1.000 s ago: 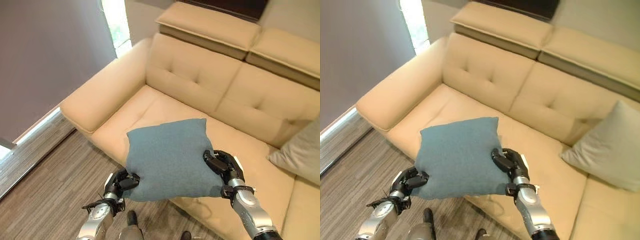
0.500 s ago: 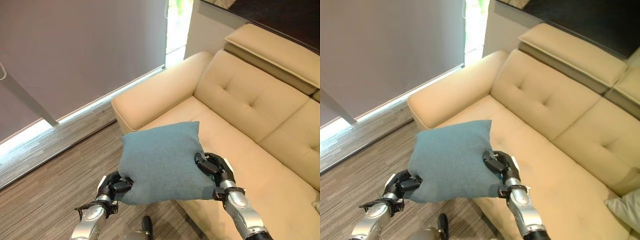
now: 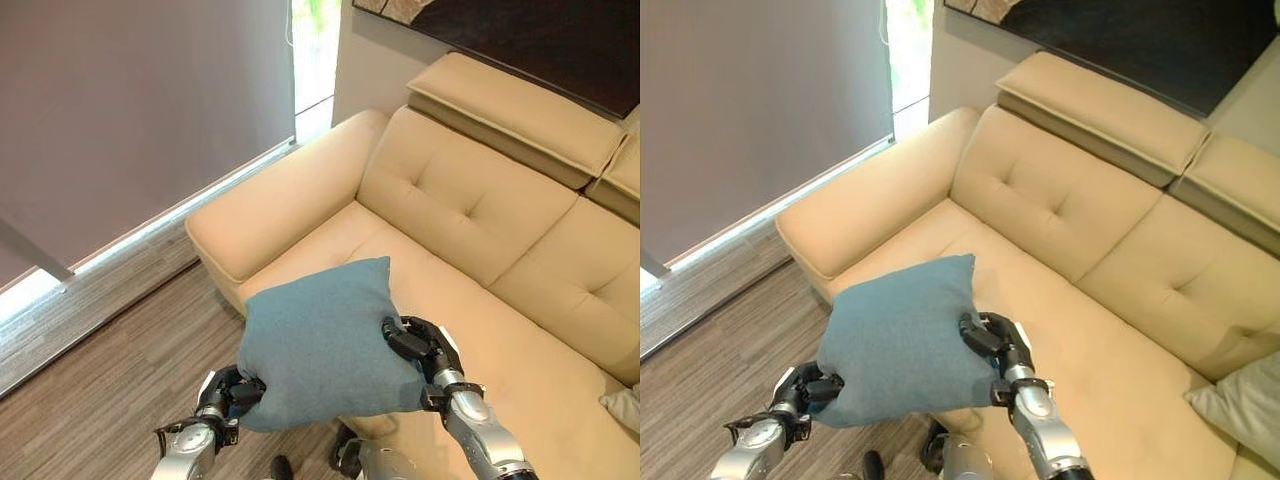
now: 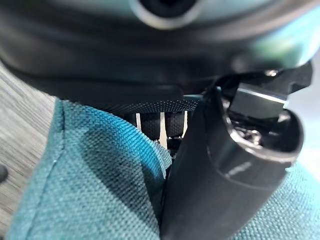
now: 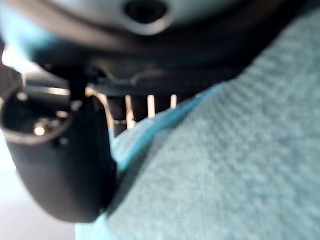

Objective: Pick up all the scattered cushions and arrange them neatly on the sofa.

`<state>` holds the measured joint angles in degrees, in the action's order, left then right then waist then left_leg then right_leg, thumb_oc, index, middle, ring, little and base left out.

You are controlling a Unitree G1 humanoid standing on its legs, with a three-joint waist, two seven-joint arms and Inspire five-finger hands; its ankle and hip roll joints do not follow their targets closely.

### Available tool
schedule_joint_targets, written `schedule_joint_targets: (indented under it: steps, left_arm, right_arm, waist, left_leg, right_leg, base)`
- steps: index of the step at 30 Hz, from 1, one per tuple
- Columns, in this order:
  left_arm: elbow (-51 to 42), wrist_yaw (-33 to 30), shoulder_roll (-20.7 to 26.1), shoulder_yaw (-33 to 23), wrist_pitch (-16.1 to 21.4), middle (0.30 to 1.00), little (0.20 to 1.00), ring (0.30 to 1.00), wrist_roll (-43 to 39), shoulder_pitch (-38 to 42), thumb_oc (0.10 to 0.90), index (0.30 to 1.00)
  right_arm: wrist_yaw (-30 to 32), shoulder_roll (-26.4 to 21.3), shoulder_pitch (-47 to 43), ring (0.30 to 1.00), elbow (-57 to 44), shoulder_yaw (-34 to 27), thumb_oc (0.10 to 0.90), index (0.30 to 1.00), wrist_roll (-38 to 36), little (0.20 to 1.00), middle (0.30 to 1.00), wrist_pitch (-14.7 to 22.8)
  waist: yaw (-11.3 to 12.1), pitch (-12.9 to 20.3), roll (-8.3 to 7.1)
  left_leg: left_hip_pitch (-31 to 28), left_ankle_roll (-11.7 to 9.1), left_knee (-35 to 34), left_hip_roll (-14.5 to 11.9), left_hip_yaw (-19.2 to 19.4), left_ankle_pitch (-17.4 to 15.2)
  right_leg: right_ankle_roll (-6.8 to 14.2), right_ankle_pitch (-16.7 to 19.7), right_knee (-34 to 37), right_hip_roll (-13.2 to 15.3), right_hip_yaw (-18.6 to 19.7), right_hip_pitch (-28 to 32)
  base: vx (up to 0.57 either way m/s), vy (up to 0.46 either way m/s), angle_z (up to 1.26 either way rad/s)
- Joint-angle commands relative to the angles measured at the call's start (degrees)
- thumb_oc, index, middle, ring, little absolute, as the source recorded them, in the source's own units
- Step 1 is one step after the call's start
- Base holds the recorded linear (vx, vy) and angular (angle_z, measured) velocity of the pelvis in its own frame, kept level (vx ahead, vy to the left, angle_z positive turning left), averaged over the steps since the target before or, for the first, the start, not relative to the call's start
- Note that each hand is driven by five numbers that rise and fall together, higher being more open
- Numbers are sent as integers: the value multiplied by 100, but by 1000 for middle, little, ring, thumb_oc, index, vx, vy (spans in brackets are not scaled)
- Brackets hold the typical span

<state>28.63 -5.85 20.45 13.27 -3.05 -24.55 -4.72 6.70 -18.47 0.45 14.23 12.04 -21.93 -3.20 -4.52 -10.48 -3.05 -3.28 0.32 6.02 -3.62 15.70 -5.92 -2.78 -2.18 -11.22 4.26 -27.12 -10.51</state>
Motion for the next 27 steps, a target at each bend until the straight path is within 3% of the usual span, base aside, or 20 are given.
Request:
schedule_joint_targets:
  steps: [1, 3, 4, 5, 6, 7, 8, 10, 12, 13, 14, 17, 18, 20, 27]
  left_arm:
    - [-949, 288, -400, 238, 610, 300, 300, 300, 54, 423, 400, 300]
    - [-978, 207, -399, 227, 610, 300, 300, 300, 56, 449, 400, 300]
    - [-985, 86, -415, 184, 637, 300, 300, 300, -18, 463, 400, 300]
    - [-1034, 15, -423, 151, 655, 300, 300, 300, -63, 445, 400, 300]
    - [-1074, -26, -440, 111, 683, 300, 300, 300, -98, 406, 400, 300]
    - [-1077, -19, -474, 92, 690, 300, 300, 300, -97, 373, 400, 300]
    - [-1068, -8, -518, 46, 700, 300, 300, 300, -81, 336, 400, 300]
    - [-1058, -34, -480, -2, 729, 300, 300, 300, -8, 376, 400, 300]
    - [-1077, -96, -442, -33, 760, 300, 300, 300, -12, 433, 400, 300]
    - [-1077, -207, -425, -97, 793, 300, 300, 300, -59, 490, 400, 300]
    - [-1076, -207, -425, -97, 794, 300, 300, 300, -60, 493, 400, 300]
    - [-941, -306, -445, -171, 823, 300, 300, 300, -128, 647, 400, 300]
    - [-939, -306, -447, -170, 825, 300, 300, 300, -128, 648, 400, 300]
    - [-794, -267, -484, -104, 801, 300, 300, 300, -24, 670, 400, 300]
    - [-539, -372, -268, -152, 800, 300, 300, 300, 230, 859, 400, 300]
  right_arm:
    - [-362, 281, -499, 300, -958, 321, 400, 300, -404, 300, 300, 607]
    - [-337, 215, -477, 300, -951, 339, 400, 300, -489, 300, 300, 639]
    - [-284, 173, -517, 300, -961, 373, 400, 300, -503, 300, 300, 650]
    - [-266, 162, -521, 300, -961, 370, 400, 300, -515, 300, 300, 650]
    - [-264, 147, -533, 300, -946, 392, 400, 300, -503, 300, 300, 638]
    - [-276, 151, -566, 300, -929, 399, 400, 300, -477, 300, 300, 643]
    - [-314, 157, -592, 300, -907, 422, 400, 300, -447, 300, 300, 630]
    - [-348, 113, -611, 300, -854, 413, 400, 300, -423, 300, 300, 646]
    - [-335, 29, -681, 300, -771, 400, 400, 300, -391, 300, 300, 668]
    - [-312, -14, -736, 300, -664, 389, 400, 300, -358, 300, 300, 671]
    - [-312, -14, -738, 300, -663, 389, 400, 300, -358, 300, 300, 671]
    - [-323, -51, -692, 300, -634, 322, 400, 300, -323, 300, 300, 644]
    - [-323, -53, -689, 300, -638, 321, 400, 300, -323, 300, 300, 642]
    - [-362, -128, -461, 300, -728, 191, 400, 300, -214, 300, 300, 656]
    - [-198, -364, -637, 300, -686, -23, 400, 300, 241, 300, 300, 700]
  waist:
    - [-85, 629, -2]
    - [22, 458, -23]
    - [167, 275, -60]
    - [250, 244, -74]
    - [379, 235, -37]
    - [444, 228, -85]
    - [491, 239, -64]
    - [538, 235, -65]
    - [599, 210, 10]
    - [621, 147, 59]
    - [622, 139, 56]
    - [582, 110, 81]
    - [586, 105, 82]
    - [494, 318, 190]
    - [392, 493, 98]
  left_leg:
    - [-79, -194, 1609, -215, 338, -995]
    - [612, -555, 3173, -745, 137, -105]
    - [1180, -401, 3953, -761, -260, 42]
    - [1434, -286, 4136, -585, -476, -123]
    - [1657, -150, 3971, -204, -722, -365]
    - [1793, -27, 3627, 177, -890, -290]
    - [1691, 11, 3137, 321, -1015, -423]
    - [1685, 4, 2329, 355, -1301, -489]
    - [1663, -126, 1466, 484, -1934, -101]
    - [1702, -300, 1010, 412, -2532, 279]
    - [1689, -302, 999, 413, -2531, 284]
    - [1751, -452, 620, 306, -3301, 549]
    - [1735, -453, 601, 301, -3297, 556]
    - [1236, -574, -93, -41, -3151, 731]
    - [930, -496, -441, 13, -2780, 626]
  right_leg:
    - [396, -458, 484, -198, 602, 711]
    - [151, -502, 582, -451, 819, 919]
    - [0, -565, 612, -554, 984, 1016]
    - [3, -586, 599, -566, 1139, 1048]
    - [62, -607, 586, -582, 1326, 1061]
    - [113, -473, 608, -502, 1458, 1043]
    - [195, -500, 615, -509, 1632, 1101]
    - [283, -537, 555, -476, 1840, 1138]
    - [289, -581, 498, -541, 2057, 1201]
    - [282, -647, 391, -618, 2323, 1223]
    - [280, -651, 386, -616, 2324, 1227]
    - [308, -752, 364, -684, 2731, 1291]
    - [306, -750, 367, -684, 2735, 1298]
    - [328, -768, 529, -663, 2686, 1393]
    - [525, -564, 869, -363, 2818, 1417]
  base:
    - [144, -213, -55]
    - [98, -302, -66]
    - [-16, -164, -82]
    - [2, -24, -119]
    - [-8, 111, -138]
    - [60, 140, -147]
    - [103, 120, -122]
    - [201, 113, -86]
    - [186, 137, -55]
    - [138, 125, -78]
    - [114, 115, -86]
    - [120, 111, -80]
    - [172, 141, -39]
    - [245, 199, -9]
    - [160, 139, -11]
